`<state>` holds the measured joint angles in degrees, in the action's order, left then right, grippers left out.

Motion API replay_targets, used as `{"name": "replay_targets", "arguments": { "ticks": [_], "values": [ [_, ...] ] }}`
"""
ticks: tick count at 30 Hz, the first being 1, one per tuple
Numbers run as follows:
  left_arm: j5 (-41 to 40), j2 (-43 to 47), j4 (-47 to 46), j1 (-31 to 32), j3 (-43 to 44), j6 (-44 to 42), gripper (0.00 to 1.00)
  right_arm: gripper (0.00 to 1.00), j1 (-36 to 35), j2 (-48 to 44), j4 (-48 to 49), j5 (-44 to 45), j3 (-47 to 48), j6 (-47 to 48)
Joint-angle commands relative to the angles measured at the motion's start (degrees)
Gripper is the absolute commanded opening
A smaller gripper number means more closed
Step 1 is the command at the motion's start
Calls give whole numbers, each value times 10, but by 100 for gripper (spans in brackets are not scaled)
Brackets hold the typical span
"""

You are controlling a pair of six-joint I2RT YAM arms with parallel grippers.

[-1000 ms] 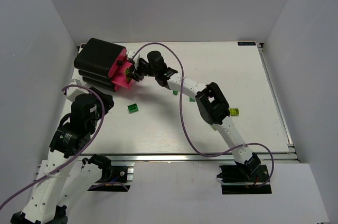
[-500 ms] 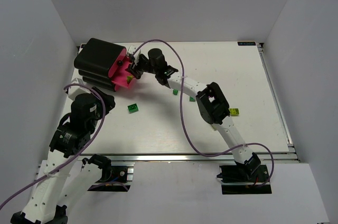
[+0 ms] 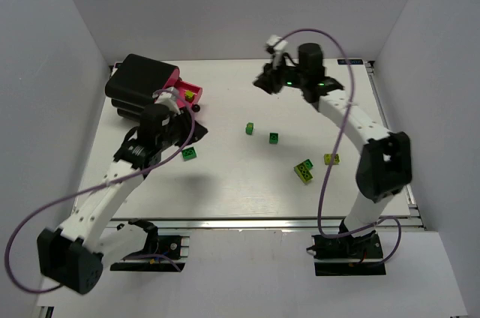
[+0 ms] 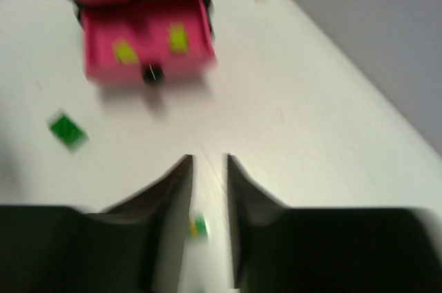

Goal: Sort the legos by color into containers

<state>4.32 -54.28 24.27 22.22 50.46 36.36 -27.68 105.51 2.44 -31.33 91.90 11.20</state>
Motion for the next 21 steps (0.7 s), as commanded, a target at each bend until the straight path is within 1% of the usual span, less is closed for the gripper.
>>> {"name": "replay_targets", "arguments": {
  "ticks": [1, 2, 3, 4, 6, 7, 9, 10, 12, 13, 14, 15, 16, 17, 20, 21],
  "values": [
    [139, -70, -79, 8, 24, -38, 44, 37, 71, -74, -181, -44, -115, 43],
    [149, -87, -86, 8, 30, -39, 47, 55, 79, -107, -213, -20, -127, 63],
    [160, -114, -102, 8, 34, -42, 53, 61, 103, -120, -288, -6, -134, 92],
    [174, -127, -110, 8, 41, -45, 55, 75, 112, -129, -320, 26, -149, 101],
    [189, -159, -128, 8, 47, -48, 58, 83, 123, -151, -387, 50, -163, 126],
    [192, -169, -130, 13, 56, -48, 61, 85, 146, -161, -427, 68, -174, 147],
    [206, -187, -139, 13, 62, -49, 61, 87, 168, -202, -449, 87, -222, 182],
    [209, -197, -143, 19, 62, -46, 62, 89, 180, -225, -458, 99, -237, 215],
    [211, -200, -161, 25, 51, -40, 62, 89, 198, -240, -487, 101, -263, 279],
    [210, -198, -166, 25, 47, -33, 62, 89, 202, -245, -509, 104, -266, 319],
    [210, -195, -172, 25, 34, -30, 62, 89, 215, -249, -541, 106, -271, 401],
    [209, -193, -182, 25, 28, -25, 62, 89, 221, -249, -556, 109, -281, 440],
    [209, -190, -185, 30, 23, -19, 62, 88, 227, -243, -573, 117, -283, 483],
    [208, -184, -188, 30, 18, -17, 62, 86, 244, -240, -594, 118, -284, 551],
    [201, -170, -185, 30, 5, -15, 62, 85, 264, -229, -597, 121, -298, 641],
    [196, -166, -179, 35, 2, -15, 62, 85, 271, -226, -587, 123, -308, 686]
  ]
}}
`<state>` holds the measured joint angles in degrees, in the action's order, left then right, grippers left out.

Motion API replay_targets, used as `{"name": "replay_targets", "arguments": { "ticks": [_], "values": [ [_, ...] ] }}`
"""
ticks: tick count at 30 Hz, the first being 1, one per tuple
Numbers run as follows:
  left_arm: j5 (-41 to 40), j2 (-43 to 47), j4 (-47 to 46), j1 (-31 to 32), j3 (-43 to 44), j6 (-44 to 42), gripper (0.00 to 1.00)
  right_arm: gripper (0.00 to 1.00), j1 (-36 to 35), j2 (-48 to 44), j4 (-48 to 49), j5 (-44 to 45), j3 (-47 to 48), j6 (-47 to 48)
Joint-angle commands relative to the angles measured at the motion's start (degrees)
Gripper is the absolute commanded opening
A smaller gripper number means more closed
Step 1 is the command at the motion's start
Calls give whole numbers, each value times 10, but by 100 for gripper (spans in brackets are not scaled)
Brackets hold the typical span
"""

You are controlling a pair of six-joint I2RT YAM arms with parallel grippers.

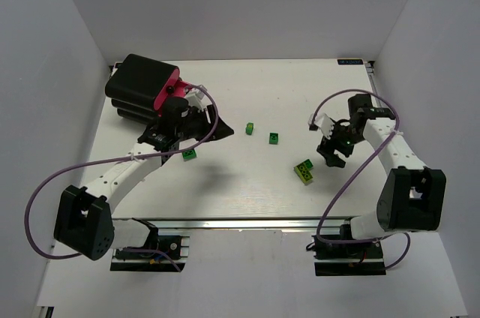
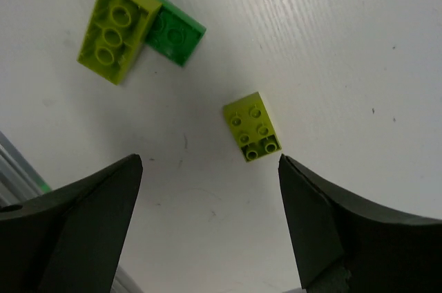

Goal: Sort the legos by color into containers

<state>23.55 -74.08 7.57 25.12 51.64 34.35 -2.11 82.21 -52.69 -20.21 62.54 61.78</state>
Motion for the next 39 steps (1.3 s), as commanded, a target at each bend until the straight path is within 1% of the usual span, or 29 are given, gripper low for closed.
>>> {"name": "replay_targets", "arguments": {
  "ticks": [1, 3, 5, 6, 10, 14, 17, 18, 20, 21, 24, 25, 26, 28, 29, 30, 31, 32, 33, 34, 35, 36, 37, 39],
  "values": [
    [1, 36, -10, 6, -12, 5, 62, 85, 14, 14, -30, 13, -20, 205],
    [-6, 53, -1, 6, -19, 5, 62, 85, 14, 23, -1, 14, -31, 256],
    [-13, 64, 7, 6, -25, 9, 62, 85, 14, 46, 14, 19, -30, 280],
    [-17, 74, 9, 6, -33, 12, 62, 85, 13, 66, 33, 19, -22, 283],
    [-36, 111, 17, 6, -59, 28, 62, 84, 14, 113, 58, 30, -4, 284],
    [-55, 144, 31, 6, -79, 39, 62, 80, 13, 138, 84, 55, -25, 306],
    [-73, 164, 53, 6, -80, 40, 63, 69, 13, 146, 90, 63, -30, 315],
    [-77, 174, 60, 6, -80, 40, 63, 56, 12, 147, 86, 61, -29, 317],
    [-92, 184, 70, 6, -81, 39, 63, 40, 14, 146, 79, 57, -21, 321],
    [-97, 187, 80, 6, -81, 38, 63, 27, 14, 145, 74, 49, -18, 324],
    [-117, 208, 101, 6, -83, 39, 63, 14, 13, 141, 57, 23, -2, 331],
    [-122, 218, 110, 6, -83, 39, 63, 12, 13, 142, 52, 11, 5, 329],
    [-130, 224, 112, 6, -83, 38, 63, 11, 11, 142, 42, -4, 30, 306],
    [-139, 235, 128, 6, -81, 38, 63, 9, 4, 154, 26, -64, 76, 267],
    [-144, 249, 133, 6, -80, 39, 63, 8, -6, 161, 11, -87, 103, 218],
    [-153, 256, 136, 1, -80, 39, 63, 8, -23, 179, 7, -134, 166, 188],
    [-158, 264, 140, 1, -80, 40, 63, 8, -31, 189, 11, -159, 196, 155],
    [-164, 278, 142, 1, -80, 40, 63, 8, -58, 200, 19, -176, 226, 118],
    [-170, 286, 143, 1, -84, 40, 63, 7, -75, 222, 55, -212, 278, 38],
    [-186, 295, 146, 1, -85, 41, 63, 7, -104, 232, 83, -227, 300, -5],
    [-198, 304, 149, 1, -85, 44, 63, 6, -119, 243, 113, -236, 317, -50],
    [-226, 320, 156, 1, -84, 52, 63, 5, -147, 265, 186, -250, 349, -131],
    [-262, 329, 174, 1, -82, 58, 62, 4, -180, 278, 225, -252, 363, -173],
    [-307, 348, 195, 1, -78, 81, 62, 4, -210, 326, 293, -248, 398, -240]
  ]
}}
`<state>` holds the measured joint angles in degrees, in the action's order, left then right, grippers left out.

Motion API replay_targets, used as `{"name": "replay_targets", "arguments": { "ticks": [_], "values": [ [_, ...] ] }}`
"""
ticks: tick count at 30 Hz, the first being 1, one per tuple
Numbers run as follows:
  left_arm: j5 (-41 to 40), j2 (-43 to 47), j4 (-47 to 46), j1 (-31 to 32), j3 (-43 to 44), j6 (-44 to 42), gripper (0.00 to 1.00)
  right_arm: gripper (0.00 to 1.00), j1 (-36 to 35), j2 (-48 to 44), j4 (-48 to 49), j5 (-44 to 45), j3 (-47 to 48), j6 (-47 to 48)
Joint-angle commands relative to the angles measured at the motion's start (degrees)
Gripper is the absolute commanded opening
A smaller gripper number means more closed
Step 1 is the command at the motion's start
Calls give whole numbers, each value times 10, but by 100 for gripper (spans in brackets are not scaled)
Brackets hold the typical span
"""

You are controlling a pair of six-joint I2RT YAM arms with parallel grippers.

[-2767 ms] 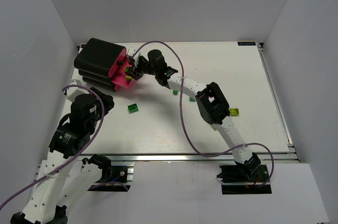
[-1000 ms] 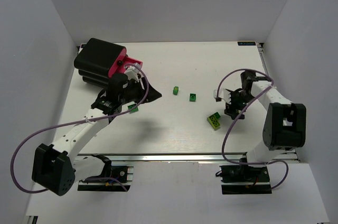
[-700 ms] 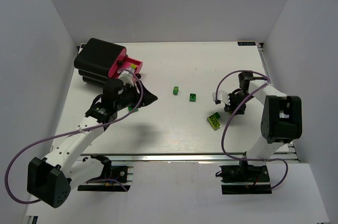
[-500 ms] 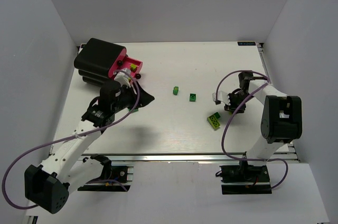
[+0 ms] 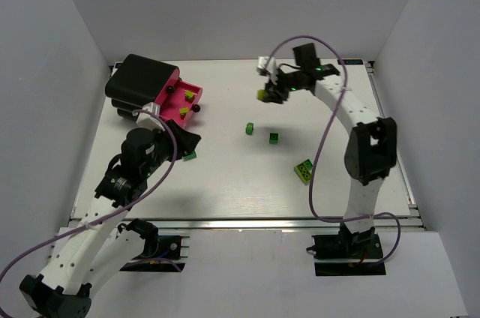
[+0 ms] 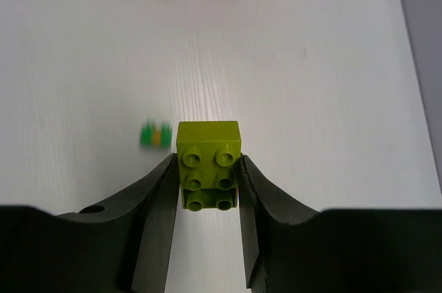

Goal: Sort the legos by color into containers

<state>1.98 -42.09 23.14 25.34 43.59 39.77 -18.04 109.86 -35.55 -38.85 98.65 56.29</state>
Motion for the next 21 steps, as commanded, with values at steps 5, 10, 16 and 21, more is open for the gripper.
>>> {"name": "replay_targets", "arguments": {
  "ticks": [5, 10, 16, 21],
  "values": [
    [-234, 84, 131, -1, 32, 75, 62, 0, -160, 179, 295, 6, 242, -442],
    [-283, 90, 203, -1, 75, 97, 62, 0, -220, 288, 408, 97, 338, -543],
    [-287, 85, 226, -1, 95, 102, 62, 2, -283, 317, 550, 176, 305, -518],
    [-291, 84, 242, -1, 105, 101, 62, 14, -298, 330, 627, 225, 265, -501]
  ]
}}
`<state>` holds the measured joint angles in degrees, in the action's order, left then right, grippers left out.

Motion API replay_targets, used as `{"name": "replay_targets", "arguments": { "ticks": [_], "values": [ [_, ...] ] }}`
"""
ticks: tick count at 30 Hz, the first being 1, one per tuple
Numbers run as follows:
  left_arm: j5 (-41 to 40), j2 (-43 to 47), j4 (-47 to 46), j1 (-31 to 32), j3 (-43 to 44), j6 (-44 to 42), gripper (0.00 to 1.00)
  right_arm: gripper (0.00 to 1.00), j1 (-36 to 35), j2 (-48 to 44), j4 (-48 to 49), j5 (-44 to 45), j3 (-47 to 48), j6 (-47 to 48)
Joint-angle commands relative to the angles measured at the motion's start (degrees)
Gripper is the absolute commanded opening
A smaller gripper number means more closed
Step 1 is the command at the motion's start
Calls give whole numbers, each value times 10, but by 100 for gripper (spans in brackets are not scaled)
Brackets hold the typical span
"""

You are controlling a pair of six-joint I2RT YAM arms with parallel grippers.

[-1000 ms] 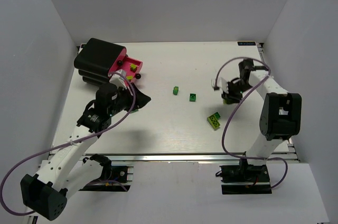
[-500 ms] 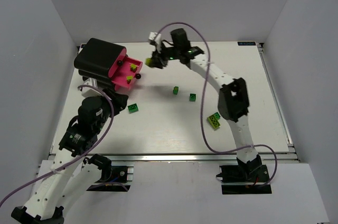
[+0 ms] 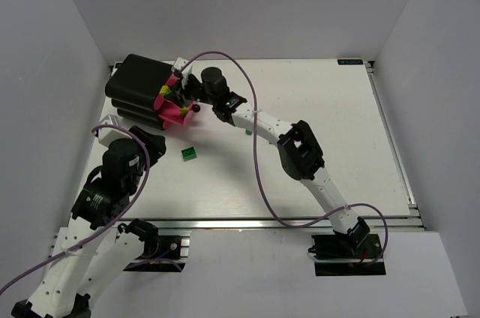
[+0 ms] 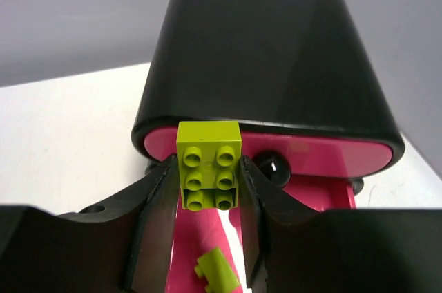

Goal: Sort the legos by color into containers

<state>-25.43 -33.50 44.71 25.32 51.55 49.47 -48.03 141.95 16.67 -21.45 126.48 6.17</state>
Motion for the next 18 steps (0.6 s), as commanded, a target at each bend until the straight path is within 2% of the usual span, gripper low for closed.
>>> {"name": "replay_targets", "arguments": {
  "ticks": [1, 2, 7, 8, 9, 11, 14, 16, 18],
  "values": [
    [-17, 0, 27, -1, 25, 3, 62, 17, 1, 10, 104, 50, -17, 5],
    [-17, -1, 28, -1, 25, -1, 62, 27, 1, 13, 104, 46, -20, 9],
    [-23, 4, 31, -1, 25, -3, 63, 48, 3, 19, 87, 40, -23, 30],
    [-23, 7, 31, -1, 23, -3, 63, 60, 2, 20, 83, 37, -23, 32],
    [-23, 7, 30, -1, 22, -2, 63, 64, 3, 20, 82, 34, -22, 34],
    [-22, 8, 28, -1, 21, -3, 63, 69, 3, 20, 76, 28, -20, 43],
    [-22, 9, 28, -1, 20, -2, 63, 71, 3, 19, 63, 26, -6, 38],
    [-18, 9, 21, -1, 18, -1, 64, 69, 5, 13, 57, 30, 4, 28],
    [-10, 8, 9, -1, 14, -3, 62, 63, 11, -1, 50, 43, 10, 5]
  ]
}}
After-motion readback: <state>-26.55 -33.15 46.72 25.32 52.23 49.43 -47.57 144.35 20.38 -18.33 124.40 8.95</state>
